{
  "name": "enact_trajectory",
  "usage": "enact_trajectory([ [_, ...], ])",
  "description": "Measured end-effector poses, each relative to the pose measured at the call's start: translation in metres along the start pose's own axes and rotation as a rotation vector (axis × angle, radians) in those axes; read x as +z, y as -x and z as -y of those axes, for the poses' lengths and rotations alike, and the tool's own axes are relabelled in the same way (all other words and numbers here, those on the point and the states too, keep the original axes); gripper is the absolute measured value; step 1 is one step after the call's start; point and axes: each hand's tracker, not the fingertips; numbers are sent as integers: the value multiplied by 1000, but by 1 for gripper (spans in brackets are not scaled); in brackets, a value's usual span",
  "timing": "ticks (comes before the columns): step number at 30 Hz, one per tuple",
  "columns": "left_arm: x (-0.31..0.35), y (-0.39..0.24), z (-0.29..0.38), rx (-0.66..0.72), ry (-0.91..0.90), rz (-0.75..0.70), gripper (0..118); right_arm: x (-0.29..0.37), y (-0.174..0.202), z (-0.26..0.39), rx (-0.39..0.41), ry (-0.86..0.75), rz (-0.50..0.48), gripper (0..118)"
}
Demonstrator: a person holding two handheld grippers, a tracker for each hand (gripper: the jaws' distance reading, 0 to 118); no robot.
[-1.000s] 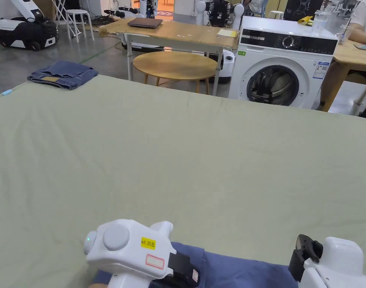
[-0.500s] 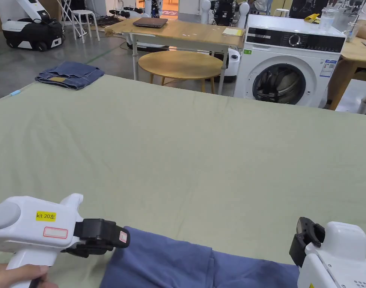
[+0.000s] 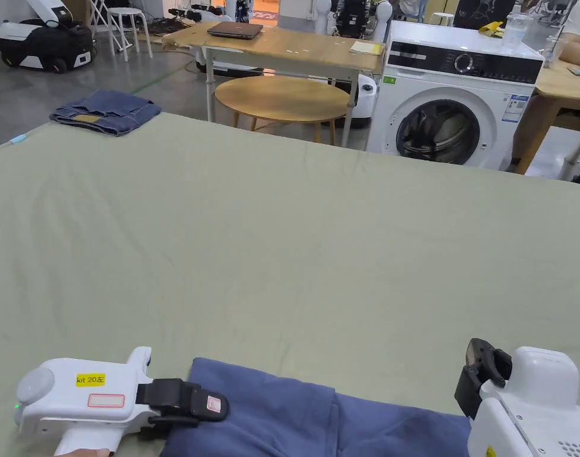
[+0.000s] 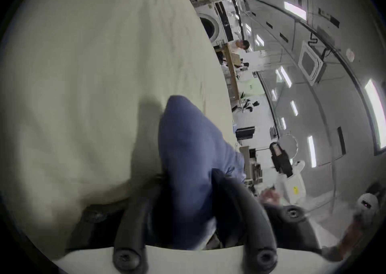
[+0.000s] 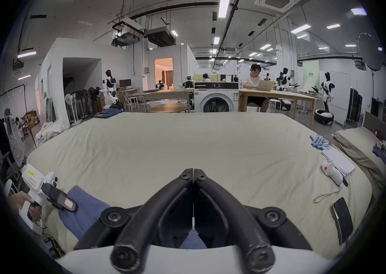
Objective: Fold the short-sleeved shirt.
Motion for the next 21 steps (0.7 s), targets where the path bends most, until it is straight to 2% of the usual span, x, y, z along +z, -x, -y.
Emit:
enact_trajectory([
  [2, 0, -6, 3, -15, -20, -33, 8, 1, 0, 0, 1, 2, 1, 0],
  [4, 10, -4, -1, -22, -46, -51, 7, 2, 0, -1, 2, 4, 2, 0],
  [10, 42, -58, 4, -186, -96, -65, 6, 6, -1, -5, 17, 2, 6, 0],
  [14, 79, -97, 5, -288, -163, -169, 6, 8, 0, -8, 22, -4, 4, 0],
  [16, 102, -110, 2, -288, -179, -192, 6, 8, 2, -10, 24, -6, 1, 0],
  [21, 146, -144, 2, -371, -244, -394, 6, 5, 10, -12, 23, -7, -18, 0],
])
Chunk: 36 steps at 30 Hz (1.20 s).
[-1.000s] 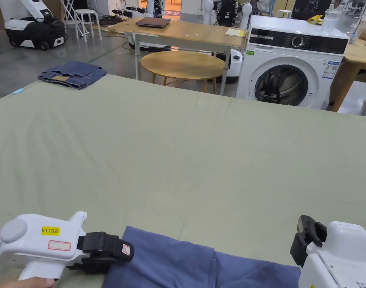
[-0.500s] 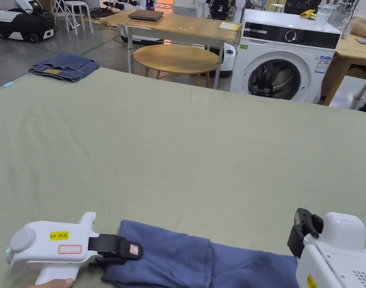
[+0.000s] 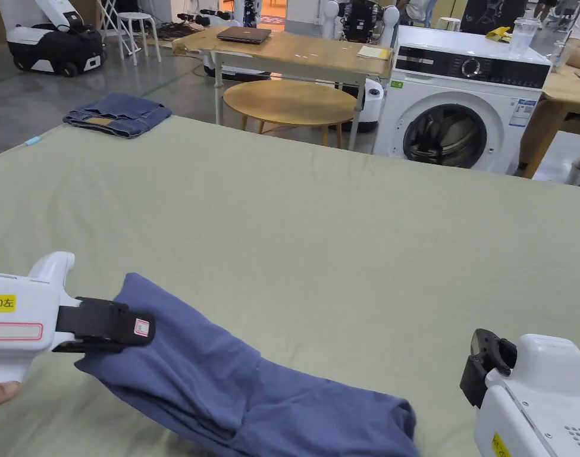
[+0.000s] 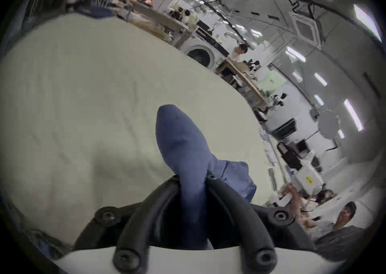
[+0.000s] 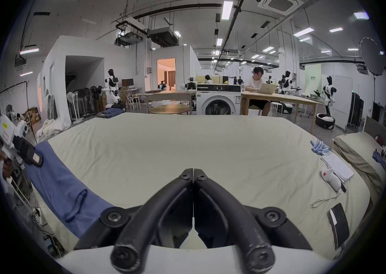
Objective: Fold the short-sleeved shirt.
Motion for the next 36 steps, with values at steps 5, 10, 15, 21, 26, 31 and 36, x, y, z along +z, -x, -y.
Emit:
enact_trajectory([
  [5, -1, -26, -8, -56, 38, -138, 6, -2, 6, 1, 3, 1, -24, 0],
  [10, -25, -61, -6, -86, 82, -132, 6, -2, 4, 3, -2, 5, -27, 0],
  [15, -54, -104, -3, -153, 142, -98, 6, -1, -5, 6, -10, 16, -18, 0],
  [21, -111, -150, 10, -218, 260, -36, 6, 1, -15, 12, -19, 30, 2, 0],
  [26, -184, -170, 34, -210, 353, -44, 6, 2, -22, 17, -38, 46, 18, 0],
  [31, -239, -180, 66, -189, 402, -123, 6, 5, -27, 19, -46, 52, 32, 0],
  [36, -245, -173, 74, -148, 391, -138, 14, 7, -30, 19, -47, 57, 39, 0],
])
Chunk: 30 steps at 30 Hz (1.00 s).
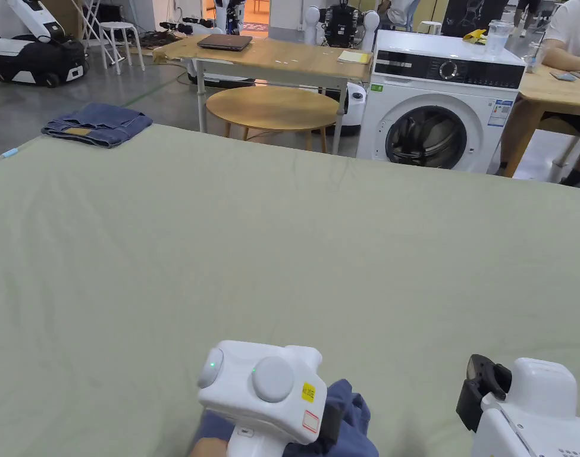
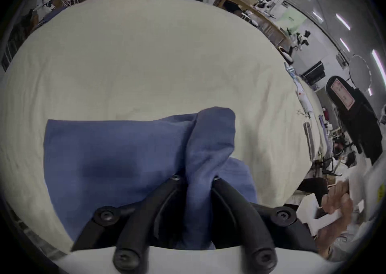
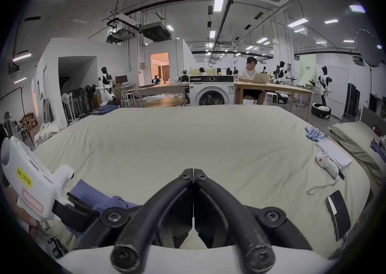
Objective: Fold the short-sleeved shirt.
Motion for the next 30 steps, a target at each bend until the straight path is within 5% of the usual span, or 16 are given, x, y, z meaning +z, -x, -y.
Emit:
enact_trajectory([
  [3, 22, 7, 2, 67, -20, 149, 49, 1, -1, 0, 0, 0, 1, 0],
  [9, 73, 22, 13, 101, -135, 309, 49, 4, -4, 0, -7, -5, 2, 0],
  [11, 70, 30, 12, 122, -164, 308, 43, 4, -4, 1, -9, -5, 0, 0],
  [14, 46, 35, 9, 114, -129, 277, 10, 4, -4, 1, -20, -12, -7, 0],
  [19, -19, 43, 16, 213, 14, 421, 5, 5, -2, -1, -14, -21, -10, 0],
  [30, -38, 34, 19, 173, -21, 380, 0, 1, 3, -1, -2, -14, -15, 0],
])
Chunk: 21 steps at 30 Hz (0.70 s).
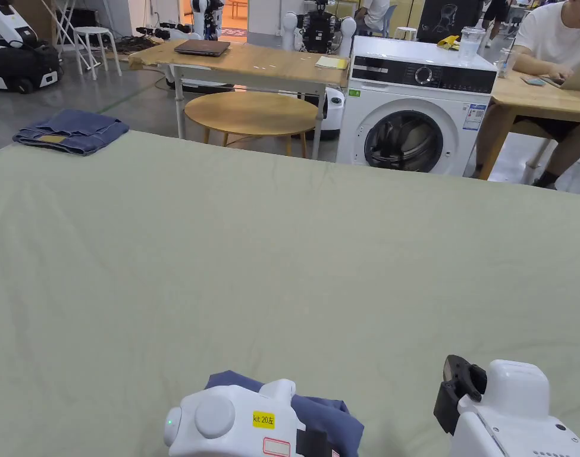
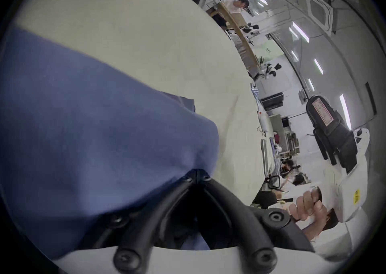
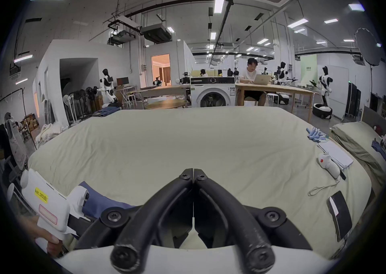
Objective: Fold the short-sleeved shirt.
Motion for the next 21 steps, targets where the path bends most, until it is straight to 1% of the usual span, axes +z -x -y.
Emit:
enact_trajectory([
  [2, 15, -10, -2, -38, -14, -16, 0, 0, 2, -2, 2, -4, -3, 0],
  [4, 38, -20, -6, -100, -66, -12, 0, 0, 5, -4, 5, -13, -5, 0],
  [6, 65, -30, -10, -172, -162, -11, 0, -2, 8, -7, 11, -27, -3, 0],
  [7, 78, -35, -12, -213, -211, -39, 0, -3, 10, -9, 13, -32, -1, 0],
  [11, 119, -49, -8, -406, -486, -270, 0, -6, 20, -16, 11, -72, 7, 0],
  [15, 140, -51, 5, -523, -739, -496, 0, -6, 32, -24, 21, -136, 14, 0],
  [17, 148, -46, 12, -534, -854, -564, 0, -4, 38, -28, 32, -175, 16, 0],
  [21, 162, -39, 25, -522, -1050, -648, 0, -3, 46, -35, 44, -218, 21, 0],
])
